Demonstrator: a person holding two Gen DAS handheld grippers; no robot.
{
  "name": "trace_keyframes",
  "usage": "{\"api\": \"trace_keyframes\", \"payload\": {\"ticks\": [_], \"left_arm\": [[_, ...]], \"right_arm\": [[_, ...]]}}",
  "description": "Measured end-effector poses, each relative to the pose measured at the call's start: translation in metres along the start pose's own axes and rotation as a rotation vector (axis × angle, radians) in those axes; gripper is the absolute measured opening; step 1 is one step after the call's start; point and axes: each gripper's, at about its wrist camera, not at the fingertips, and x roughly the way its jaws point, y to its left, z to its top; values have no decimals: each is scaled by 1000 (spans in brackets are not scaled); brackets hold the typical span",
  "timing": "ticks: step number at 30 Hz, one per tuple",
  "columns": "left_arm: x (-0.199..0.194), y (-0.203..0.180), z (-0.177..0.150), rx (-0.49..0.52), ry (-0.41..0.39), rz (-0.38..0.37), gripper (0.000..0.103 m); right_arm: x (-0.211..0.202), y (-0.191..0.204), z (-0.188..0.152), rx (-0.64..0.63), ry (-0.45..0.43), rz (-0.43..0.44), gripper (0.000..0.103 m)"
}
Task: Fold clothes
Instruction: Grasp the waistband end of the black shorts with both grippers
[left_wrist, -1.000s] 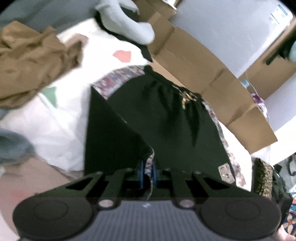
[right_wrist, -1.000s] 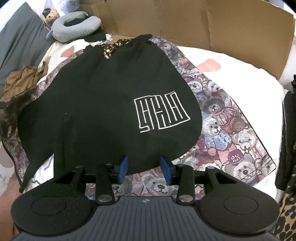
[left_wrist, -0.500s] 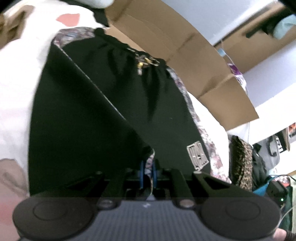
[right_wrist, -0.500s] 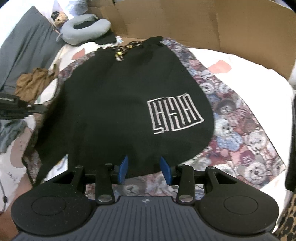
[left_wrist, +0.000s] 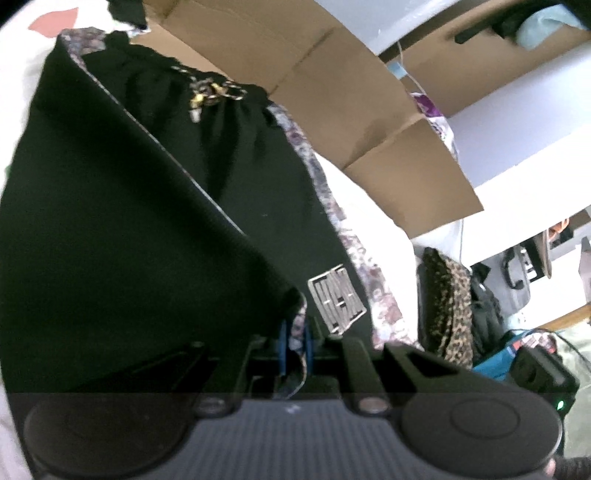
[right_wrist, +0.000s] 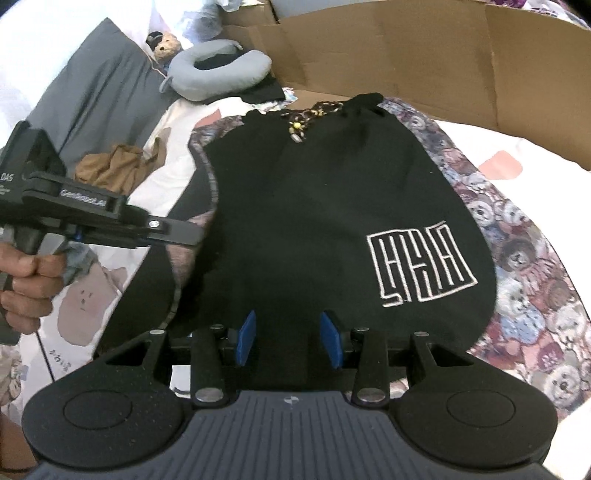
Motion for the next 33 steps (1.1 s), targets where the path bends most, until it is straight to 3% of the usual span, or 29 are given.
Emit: {"api": "trace_keyframes", "payload": {"ticks": [9, 16, 20, 27, 33], "left_arm": [[40, -35, -2, 26, 86, -104, 10], [56, -49, -8, 32, 121, -148, 10], [62, -56, -7, 63, 124, -161, 2], [50, -34, 3, 29, 69, -96, 4], [42, -12, 6, -25, 48, -42, 10]], "right_arm": [[13, 11, 14, 44, -18, 83, 46], [25, 8, 12, 106, -23, 60, 46], [28, 1, 11, 132, -28, 5, 46], [49, -24, 0, 253, -7, 14, 46], [53, -49, -3, 402, -17, 16, 46]]}}
